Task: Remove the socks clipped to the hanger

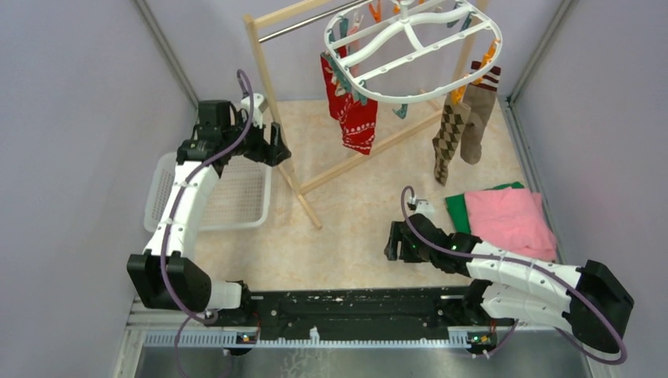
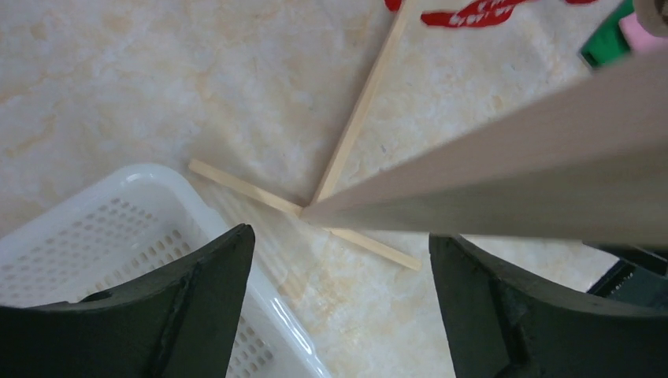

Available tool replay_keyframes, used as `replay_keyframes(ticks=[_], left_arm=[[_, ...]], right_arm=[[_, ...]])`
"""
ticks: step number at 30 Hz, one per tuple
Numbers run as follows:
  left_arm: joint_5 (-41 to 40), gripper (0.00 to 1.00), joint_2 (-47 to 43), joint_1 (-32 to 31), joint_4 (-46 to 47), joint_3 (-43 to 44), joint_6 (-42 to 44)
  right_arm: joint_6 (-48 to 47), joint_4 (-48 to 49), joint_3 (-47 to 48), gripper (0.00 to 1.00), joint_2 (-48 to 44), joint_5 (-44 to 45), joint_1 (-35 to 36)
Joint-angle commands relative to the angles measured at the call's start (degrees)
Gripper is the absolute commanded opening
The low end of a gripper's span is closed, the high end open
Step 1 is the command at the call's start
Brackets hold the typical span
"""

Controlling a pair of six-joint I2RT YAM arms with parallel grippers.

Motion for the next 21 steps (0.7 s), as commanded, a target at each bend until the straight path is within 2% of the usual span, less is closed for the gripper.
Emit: replay_keyframes(ticks=[1,7,17,21], left_arm=[[0.1,0.9,-9.0,-0.4,7.0,-8.0,-3.5],[-2.8,0.92,-18.4,-2.7,12.3,-13.0,-6.7],[-23.9,0.83,-10.9,-11.7,15.3,-6.1,-6.2],[-26.5,0.8,-7.7,-12.1,15.5,-3.9,-5.8]], right_arm=[[1.5,0.0,0.7,0.69,0.7,3.0,0.7],[0.6,1.8,2.0,0.7,3.9,2.5,0.7],[1.7,2.4,2.9,0.67,3.9,3.3,1.0],[2.3,1.9,2.7,0.65,3.3,3.8,1.0]])
